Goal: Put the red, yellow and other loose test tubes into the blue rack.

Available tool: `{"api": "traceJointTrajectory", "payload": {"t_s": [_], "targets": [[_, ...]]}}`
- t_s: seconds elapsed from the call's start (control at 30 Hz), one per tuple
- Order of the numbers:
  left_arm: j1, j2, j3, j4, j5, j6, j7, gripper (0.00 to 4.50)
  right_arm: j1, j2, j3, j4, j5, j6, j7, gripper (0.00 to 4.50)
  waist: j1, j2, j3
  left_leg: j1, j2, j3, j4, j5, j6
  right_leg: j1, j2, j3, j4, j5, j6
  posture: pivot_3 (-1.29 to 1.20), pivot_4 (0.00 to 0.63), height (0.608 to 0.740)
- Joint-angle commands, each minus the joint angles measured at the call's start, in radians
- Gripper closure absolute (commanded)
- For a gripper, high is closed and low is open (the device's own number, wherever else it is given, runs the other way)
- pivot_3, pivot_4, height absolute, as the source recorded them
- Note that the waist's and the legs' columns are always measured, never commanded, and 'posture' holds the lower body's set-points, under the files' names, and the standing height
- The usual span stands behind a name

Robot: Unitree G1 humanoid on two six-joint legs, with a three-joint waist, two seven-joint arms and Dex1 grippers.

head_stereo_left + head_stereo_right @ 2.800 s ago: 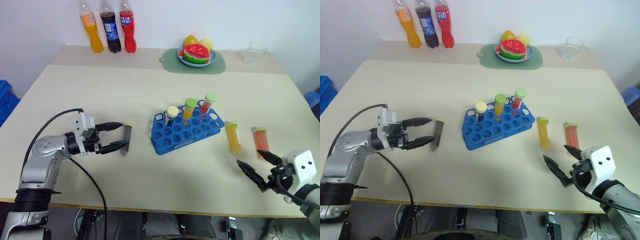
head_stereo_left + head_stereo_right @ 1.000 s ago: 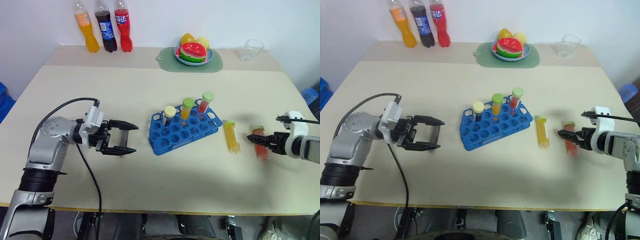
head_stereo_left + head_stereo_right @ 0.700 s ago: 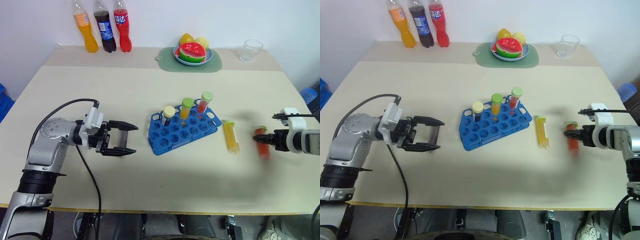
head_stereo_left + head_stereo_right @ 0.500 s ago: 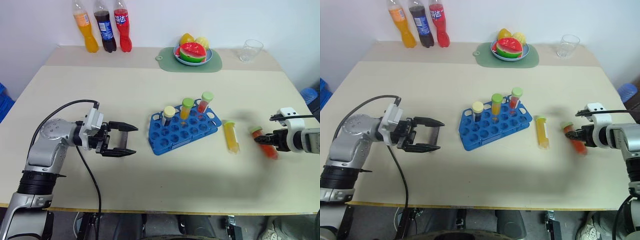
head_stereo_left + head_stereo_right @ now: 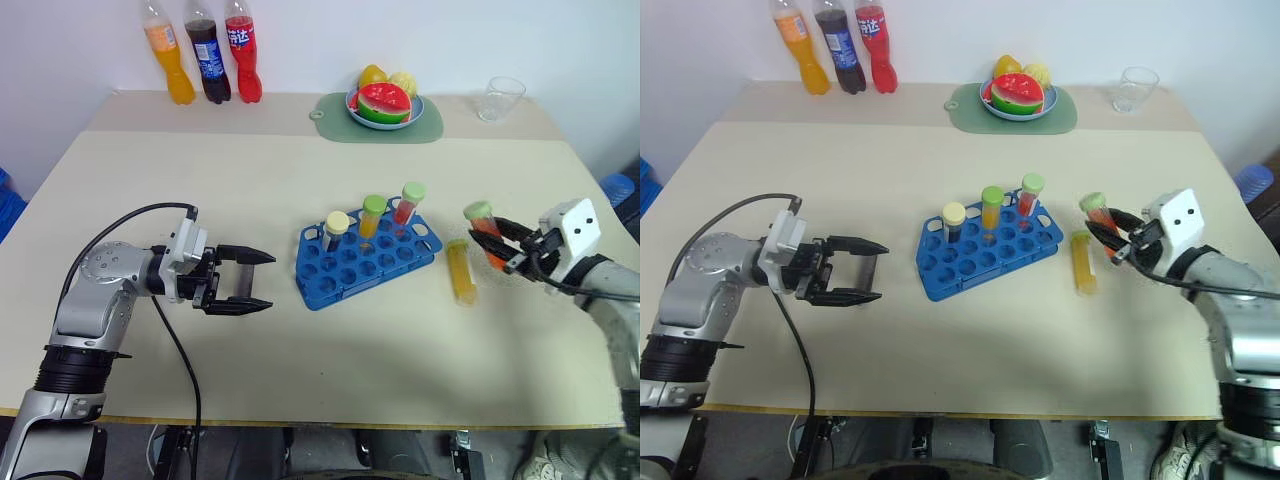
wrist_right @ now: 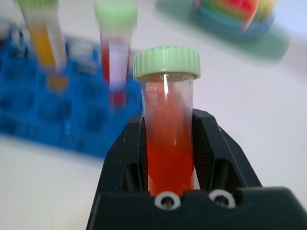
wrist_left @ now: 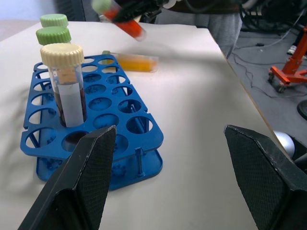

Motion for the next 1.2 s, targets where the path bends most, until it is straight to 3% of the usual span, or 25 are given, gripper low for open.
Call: {"api": "traceJointTrajectory", "payload": {"t_s": [0.03, 0.4, 1.2], "targets": [[-0.036, -0.003, 0.009, 0.017, -0.005, -0.016, -0.009, 0.79, -0.017, 0.080, 0.004, -0.059, -0.021, -0.126, -0.067, 3.70, 0.000, 0.000, 0.000, 0.000, 0.000, 0.000, 0.000, 0.000, 0.000, 0.000, 0.000, 0.000, 0.000, 0.000, 0.000, 0.00, 0.150, 0.740], [-0.083, -0.015, 0.006, 0.074, 0.003, -0.029, -0.025, 0.79, -0.042, 0.343, 0.106, -0.026, -0.051, -0.267, -0.217, 3.70, -0.001, 0.000, 0.000, 0.000, 0.000, 0.000, 0.000, 0.000, 0.000, 0.000, 0.000, 0.000, 0.002, 0.000, 0.000, 0.00, 0.150, 0.740], [-0.052, -0.006, 0.022, 0.044, -0.008, -0.020, 0.006, 0.79, -0.087, 0.474, 0.182, 0.339, -0.143, -0.579, -0.277, 3.70, -0.002, 0.000, 0.000, 0.002, 0.000, 0.000, 0.000, 0.001, -0.002, 0.001, 0.000, 0.000, 0.003, 0.000, 0.000, 0.00, 0.150, 0.740]]}}
